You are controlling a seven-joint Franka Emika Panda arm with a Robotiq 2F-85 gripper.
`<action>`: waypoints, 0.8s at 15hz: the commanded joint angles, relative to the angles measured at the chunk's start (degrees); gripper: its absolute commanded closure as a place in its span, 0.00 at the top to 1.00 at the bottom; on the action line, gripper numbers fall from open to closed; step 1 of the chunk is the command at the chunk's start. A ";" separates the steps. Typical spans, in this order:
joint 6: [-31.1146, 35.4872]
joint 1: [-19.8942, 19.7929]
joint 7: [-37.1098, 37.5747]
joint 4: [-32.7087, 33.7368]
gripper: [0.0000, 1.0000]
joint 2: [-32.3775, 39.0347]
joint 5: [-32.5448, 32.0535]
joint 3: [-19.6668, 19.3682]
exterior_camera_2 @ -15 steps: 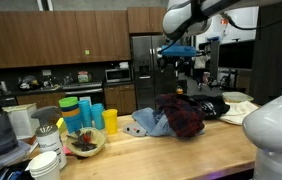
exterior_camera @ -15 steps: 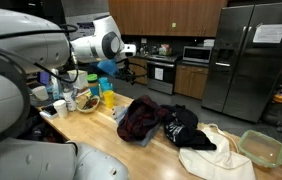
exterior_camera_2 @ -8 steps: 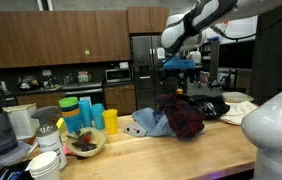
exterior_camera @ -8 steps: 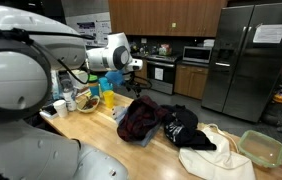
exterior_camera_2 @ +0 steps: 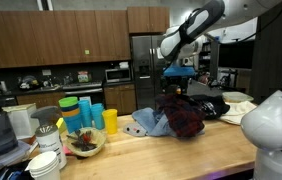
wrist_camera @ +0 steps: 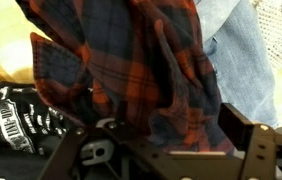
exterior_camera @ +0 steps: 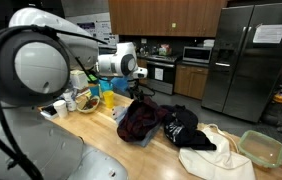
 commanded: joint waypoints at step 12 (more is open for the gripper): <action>-1.12 1.16 0.27 1.71 0.05 1.14 0.16 -0.54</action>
